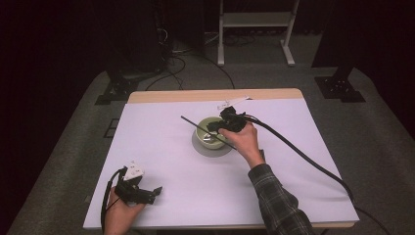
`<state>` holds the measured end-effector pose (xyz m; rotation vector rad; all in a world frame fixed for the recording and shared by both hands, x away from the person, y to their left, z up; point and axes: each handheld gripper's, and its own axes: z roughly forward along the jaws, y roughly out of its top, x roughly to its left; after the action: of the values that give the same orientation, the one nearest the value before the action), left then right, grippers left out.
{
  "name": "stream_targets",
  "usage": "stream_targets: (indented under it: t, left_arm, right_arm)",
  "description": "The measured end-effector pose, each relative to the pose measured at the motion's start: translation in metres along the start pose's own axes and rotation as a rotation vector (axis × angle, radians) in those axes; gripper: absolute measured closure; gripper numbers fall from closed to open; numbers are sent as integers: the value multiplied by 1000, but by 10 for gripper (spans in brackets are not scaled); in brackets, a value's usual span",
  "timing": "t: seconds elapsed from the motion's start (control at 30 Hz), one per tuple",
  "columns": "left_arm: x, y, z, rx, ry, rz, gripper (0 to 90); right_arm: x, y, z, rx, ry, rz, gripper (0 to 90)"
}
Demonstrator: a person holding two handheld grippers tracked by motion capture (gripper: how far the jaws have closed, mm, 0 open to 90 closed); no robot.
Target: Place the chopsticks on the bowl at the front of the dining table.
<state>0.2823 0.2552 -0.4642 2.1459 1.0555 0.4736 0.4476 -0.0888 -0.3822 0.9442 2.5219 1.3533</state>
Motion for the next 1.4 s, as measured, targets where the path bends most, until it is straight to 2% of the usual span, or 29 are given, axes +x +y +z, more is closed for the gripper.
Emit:
stream_targets:
  t: [0.17,0.47,1.07,1.3,1.4]
  left_arm:
    - [0,0,0,0,0,0,0]
    - [0,0,0,0,0,0,0]
    - [0,0,0,0,1,1,0]
    - [0,0,0,3,1,3,0]
    - [0,0,0,3,1,3,0]
  right_arm:
    - [-1,-4,-12,3,-14,-11,785]
    - [-11,-18,-37,-14,-37,4,778]
    - [-19,-48,-78,-15,-84,14,687]
    - [-19,-61,-91,-21,-123,14,644]
    - [-18,-67,-94,-4,-144,0,638]
